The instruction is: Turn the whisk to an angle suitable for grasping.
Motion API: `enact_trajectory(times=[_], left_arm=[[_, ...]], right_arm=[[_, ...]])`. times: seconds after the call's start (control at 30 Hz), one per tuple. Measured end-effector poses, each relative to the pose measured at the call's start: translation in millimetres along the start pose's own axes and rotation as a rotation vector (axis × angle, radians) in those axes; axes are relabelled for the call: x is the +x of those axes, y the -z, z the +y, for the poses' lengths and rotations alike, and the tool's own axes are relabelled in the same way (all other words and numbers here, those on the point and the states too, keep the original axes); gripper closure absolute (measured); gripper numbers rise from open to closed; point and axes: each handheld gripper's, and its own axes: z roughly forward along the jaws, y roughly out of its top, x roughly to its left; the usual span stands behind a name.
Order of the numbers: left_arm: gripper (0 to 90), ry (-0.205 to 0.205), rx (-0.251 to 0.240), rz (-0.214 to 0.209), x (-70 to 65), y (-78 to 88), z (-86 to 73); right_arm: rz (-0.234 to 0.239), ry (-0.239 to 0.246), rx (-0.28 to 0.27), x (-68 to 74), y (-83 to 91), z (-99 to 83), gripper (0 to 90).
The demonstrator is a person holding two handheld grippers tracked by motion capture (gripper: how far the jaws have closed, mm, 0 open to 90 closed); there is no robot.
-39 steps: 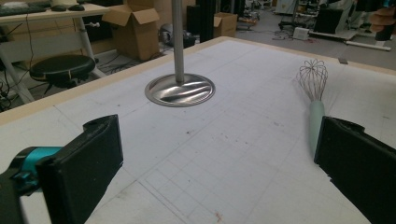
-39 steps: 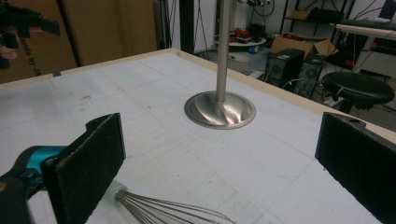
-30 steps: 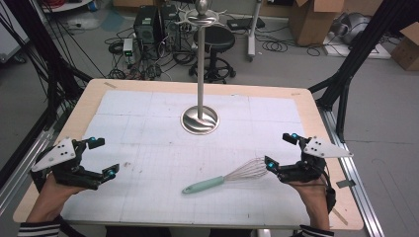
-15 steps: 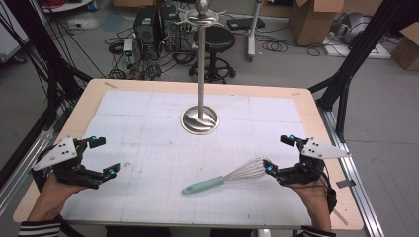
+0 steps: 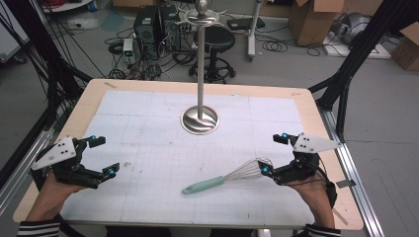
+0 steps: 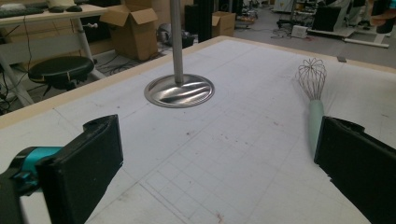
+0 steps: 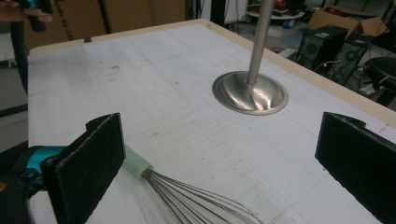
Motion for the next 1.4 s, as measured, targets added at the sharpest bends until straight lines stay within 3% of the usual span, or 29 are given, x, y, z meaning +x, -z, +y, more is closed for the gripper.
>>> enact_trajectory(times=[0.07,0.17,0.47,0.6,0.87,1.03,1.4], left_arm=[[1.7,-0.002,0.003,0.000,-0.2,-0.2,0.2],[1.7,-0.006,0.014,-0.005,-0.4,-0.5,0.8],[1.7,-0.004,0.012,0.000,-0.1,-0.4,1.1],[1.7,-0.003,0.011,0.000,0.0,-0.5,1.0],[1.7,-0.002,0.014,0.003,0.7,-0.7,0.6],[1.7,-0.001,0.019,0.010,1.3,-1.1,-0.3],[1.7,-0.002,0.018,0.003,1.6,-1.5,-0.5]], right_arm=[[0.028,0.016,0.018,1.0,-2.3,5.9,0.3],[0.092,0.064,0.090,3.7,-10.4,17.2,0.3],[0.170,0.179,0.224,12.3,-34.3,40.4,0.3],[0.196,0.186,0.250,13.7,-40.7,45.8,0.3],[0.260,0.259,0.340,18.9,-64.0,55.4,0.3],[0.292,0.263,0.394,20.6,-77.9,55.3,0.3],[0.364,0.326,0.483,30.5,-103.0,53.9,0.3]])
